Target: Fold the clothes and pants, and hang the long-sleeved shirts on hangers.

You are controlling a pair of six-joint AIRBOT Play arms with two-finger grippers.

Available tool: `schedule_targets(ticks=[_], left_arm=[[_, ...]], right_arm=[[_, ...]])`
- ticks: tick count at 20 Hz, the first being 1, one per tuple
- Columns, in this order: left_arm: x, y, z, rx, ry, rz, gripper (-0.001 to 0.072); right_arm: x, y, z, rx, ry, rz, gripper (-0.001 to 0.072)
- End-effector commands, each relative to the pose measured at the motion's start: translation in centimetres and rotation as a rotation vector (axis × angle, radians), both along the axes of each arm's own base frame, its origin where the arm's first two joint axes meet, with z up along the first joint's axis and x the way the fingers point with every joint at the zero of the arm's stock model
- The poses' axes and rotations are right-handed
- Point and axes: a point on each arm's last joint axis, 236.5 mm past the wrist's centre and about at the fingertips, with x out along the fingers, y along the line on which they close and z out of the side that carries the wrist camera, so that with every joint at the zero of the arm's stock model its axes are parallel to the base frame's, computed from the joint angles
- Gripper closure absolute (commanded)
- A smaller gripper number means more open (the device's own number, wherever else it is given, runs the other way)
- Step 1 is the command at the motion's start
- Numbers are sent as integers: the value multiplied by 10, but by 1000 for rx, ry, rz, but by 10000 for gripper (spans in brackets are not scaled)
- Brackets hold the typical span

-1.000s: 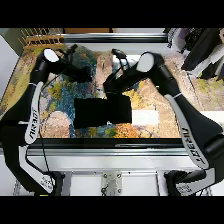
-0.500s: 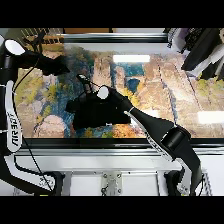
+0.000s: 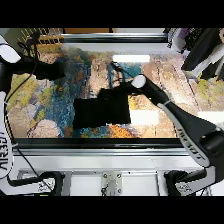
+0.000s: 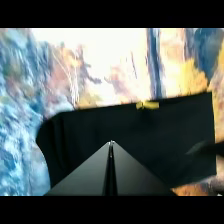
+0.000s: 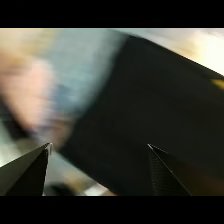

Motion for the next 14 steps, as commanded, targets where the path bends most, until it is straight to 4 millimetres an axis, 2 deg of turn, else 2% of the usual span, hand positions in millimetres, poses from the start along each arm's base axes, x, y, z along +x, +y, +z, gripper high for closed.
schedule_targets(ticks=[1, 2, 3, 4, 5, 7, 9, 14], left_arm=[[-37, -24, -30, 21, 30, -39, 700], [-44, -33, -36, 21, 34, -55, 700], [-50, -42, -41, 22, 34, -75, 700], [-54, -50, -44, 24, 30, -94, 700], [-56, -57, -46, 23, 26, -106, 700], [-59, -68, -49, 24, 24, -130, 700], [-60, -74, -47, 22, 15, -142, 700], [-58, -76, -45, 6, 10, -137, 700]], right_arm=[[-17, -146, -68, -204, 179, -222, 58], [-22, -171, -83, -196, 243, -279, 57], [-24, -187, -94, -184, 286, -317, 56], [-24, -195, -105, -172, 323, -334, 57], [-24, -194, -112, -152, 346, -338, 57], [-23, -171, -122, -76, 369, -300, 57], [-22, -138, -126, 21, 392, -266, 57], [-17, -63, -130, 93, 394, -179, 59]])
